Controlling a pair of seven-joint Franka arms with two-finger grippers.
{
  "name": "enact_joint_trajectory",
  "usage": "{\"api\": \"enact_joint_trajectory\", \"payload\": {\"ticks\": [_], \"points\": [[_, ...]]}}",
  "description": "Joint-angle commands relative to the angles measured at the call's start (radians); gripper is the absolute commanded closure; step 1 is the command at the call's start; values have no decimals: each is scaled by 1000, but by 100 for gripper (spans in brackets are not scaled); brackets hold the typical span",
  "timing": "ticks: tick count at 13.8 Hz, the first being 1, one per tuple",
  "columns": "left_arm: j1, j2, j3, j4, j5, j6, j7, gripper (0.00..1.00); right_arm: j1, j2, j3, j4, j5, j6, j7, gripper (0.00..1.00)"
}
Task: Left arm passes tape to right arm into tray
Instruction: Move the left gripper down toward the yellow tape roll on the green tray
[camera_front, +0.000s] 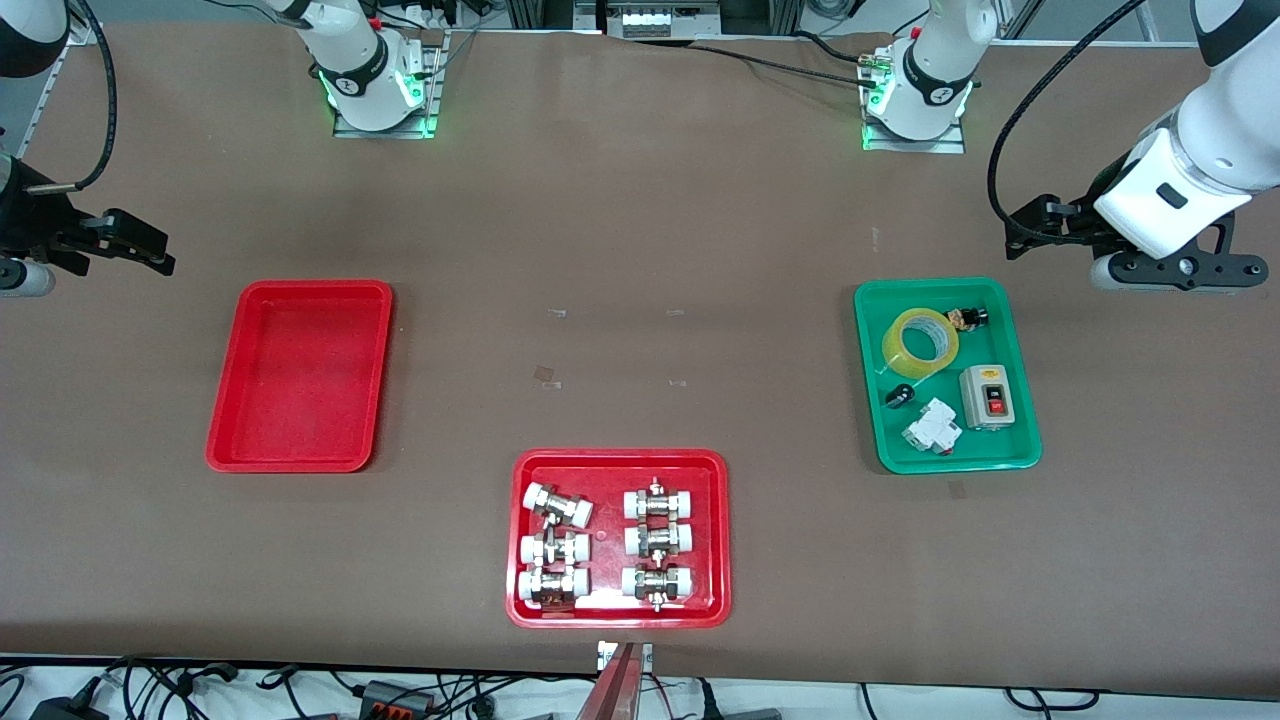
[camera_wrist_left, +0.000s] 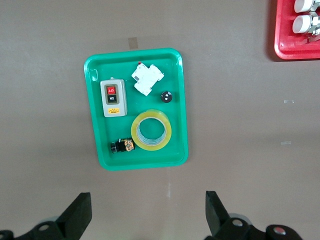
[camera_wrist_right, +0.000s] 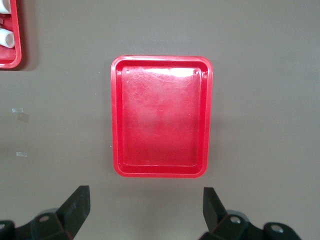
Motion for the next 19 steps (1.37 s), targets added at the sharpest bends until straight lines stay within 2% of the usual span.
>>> {"api": "enact_joint_trajectory", "payload": {"ticks": [1,4,9,14,16,19], "points": [[3,4,0,13,-18,0,17,0,-2,-46,4,-48,9,0,-7,0],[-3,7,0,13,-22,0,4,0,-2,-44,4,-48,9,2,-7,0],[-5,82,2,13,-15,21,7,0,-4,-35,4,-42,10,25,-7,0],[40,298,14,-7,-10,185,6,0,-4,-15,4,-14,14,13,-19,0],[58,353,16,-62,-9,265,6,0,-2,-15,4,-11,12,13,-22,0],[72,345,20,-240,8,424,3,0,-7,-14,2,-11,14,10,-21,0]]}}
